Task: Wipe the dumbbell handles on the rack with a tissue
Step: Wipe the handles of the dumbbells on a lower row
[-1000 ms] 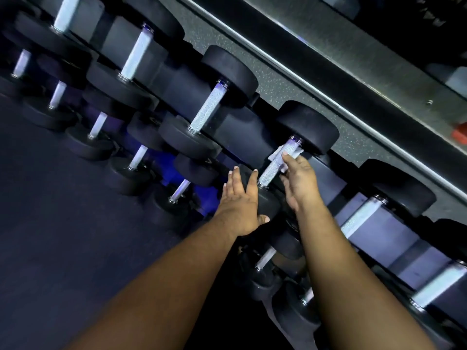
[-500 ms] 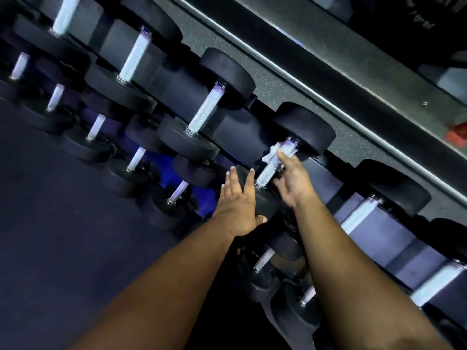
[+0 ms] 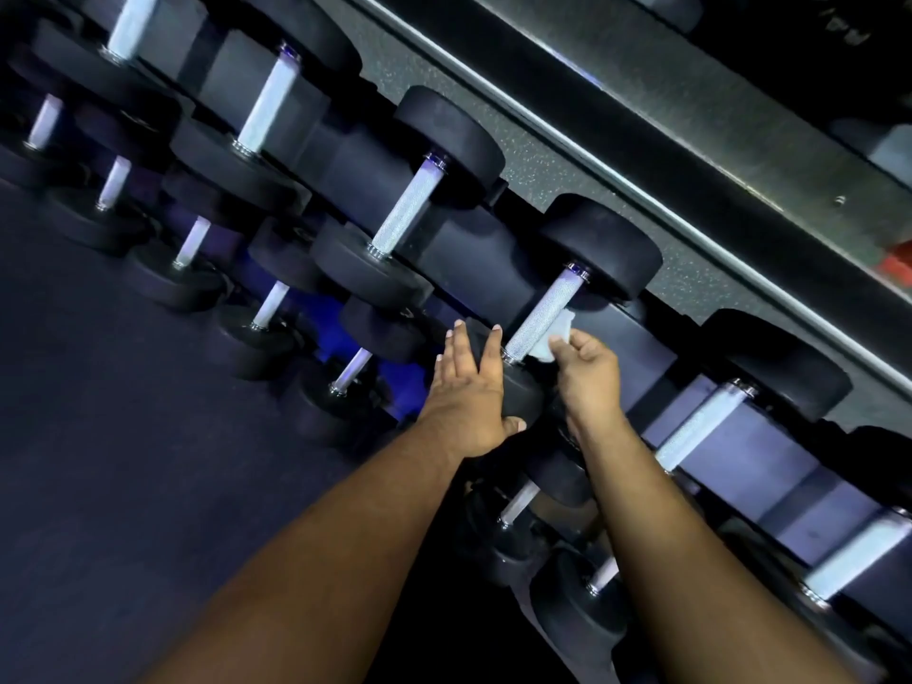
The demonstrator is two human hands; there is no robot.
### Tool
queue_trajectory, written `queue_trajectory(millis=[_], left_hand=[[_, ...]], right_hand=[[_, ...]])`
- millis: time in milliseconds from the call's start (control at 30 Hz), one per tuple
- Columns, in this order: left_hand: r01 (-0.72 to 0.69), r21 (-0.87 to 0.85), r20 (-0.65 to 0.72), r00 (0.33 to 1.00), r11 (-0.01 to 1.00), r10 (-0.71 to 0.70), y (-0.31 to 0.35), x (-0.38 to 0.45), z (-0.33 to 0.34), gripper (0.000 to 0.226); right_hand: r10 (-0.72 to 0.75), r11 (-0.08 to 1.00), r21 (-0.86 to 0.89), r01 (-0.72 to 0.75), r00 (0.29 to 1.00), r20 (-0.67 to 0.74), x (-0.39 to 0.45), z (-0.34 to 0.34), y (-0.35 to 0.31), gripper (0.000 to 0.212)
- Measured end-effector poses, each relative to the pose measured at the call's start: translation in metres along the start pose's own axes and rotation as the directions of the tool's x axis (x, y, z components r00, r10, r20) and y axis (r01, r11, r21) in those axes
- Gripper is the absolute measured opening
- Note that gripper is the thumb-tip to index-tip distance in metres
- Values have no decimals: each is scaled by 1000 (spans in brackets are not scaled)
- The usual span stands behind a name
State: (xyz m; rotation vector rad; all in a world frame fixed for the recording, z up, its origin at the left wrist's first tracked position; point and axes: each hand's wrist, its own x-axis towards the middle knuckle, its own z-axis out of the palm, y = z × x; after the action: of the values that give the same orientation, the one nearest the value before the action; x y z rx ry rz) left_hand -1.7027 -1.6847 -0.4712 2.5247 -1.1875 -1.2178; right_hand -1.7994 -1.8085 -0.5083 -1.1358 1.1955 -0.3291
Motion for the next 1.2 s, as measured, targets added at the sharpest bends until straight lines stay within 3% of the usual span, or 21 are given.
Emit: queue_trajectory(millis=[167,333,400,500,533,600,667,733,767,833,900,967,1067,1133,1200], left_hand=[[-8,2,-7,1000,1000,8,1,2,0,130],[-6,5,-16,1000,1000,6,-1,1,1,131],[-4,5,-17,1000,1000,4,-2,1,2,131],[-13,6,-14,1000,1000,13,-2,2,3,131],[-17,8,-17,1000,1000,17,-1,2,2,131],[-21,10,-17,1000,1000,21,-1,1,2,131],[-20,9,-17,1000,1000,20,-2,2,2,131],[-22,4,-15,1000,1000,23,-3,2,2,131],[-22,0,-16,1000,1000,22,-3,2,2,131],[-24,-1,-21,1000,1000,24,-4,2,2,132],[-25,-8,-14,1000,1000,25,-3,2,3,131],[-25,-10,-15,1000,1000,25,-2,3,2,131],[-28,-14,-20,999,1000,28,-4,2,2,131],[-33,-15,-14,999,999,33,-4,2,2,131],[-30,-20,-8,1000,999,30,-4,2,2,130]], right_hand=[[-116,988,84,129,983,-143,23,18,-20,27],[-67,957,-283,70,998,20,-6,10,11,26],[-53,976,-203,76,992,116,-18,8,6,36],[-115,993,-5,114,993,-30,3,9,-18,43],[-157,987,-55,152,981,-111,13,10,-26,43],[-250,930,-324,174,946,-208,16,11,-30,43],[-355,778,-589,216,926,-128,-4,16,-24,44],[-436,567,-723,394,888,142,-27,16,-13,47],[-454,410,-771,488,842,291,-31,13,-9,50],[-379,26,-830,557,774,507,-22,6,-17,58],[-207,-320,-795,516,781,590,-9,1,-34,60],[-131,-560,-696,449,782,610,5,-2,-48,61],[-67,-741,-565,364,796,601,14,10,-62,51],[-31,-768,-525,366,797,603,18,23,-65,41],[34,-714,-519,469,764,644,24,30,-65,34]])
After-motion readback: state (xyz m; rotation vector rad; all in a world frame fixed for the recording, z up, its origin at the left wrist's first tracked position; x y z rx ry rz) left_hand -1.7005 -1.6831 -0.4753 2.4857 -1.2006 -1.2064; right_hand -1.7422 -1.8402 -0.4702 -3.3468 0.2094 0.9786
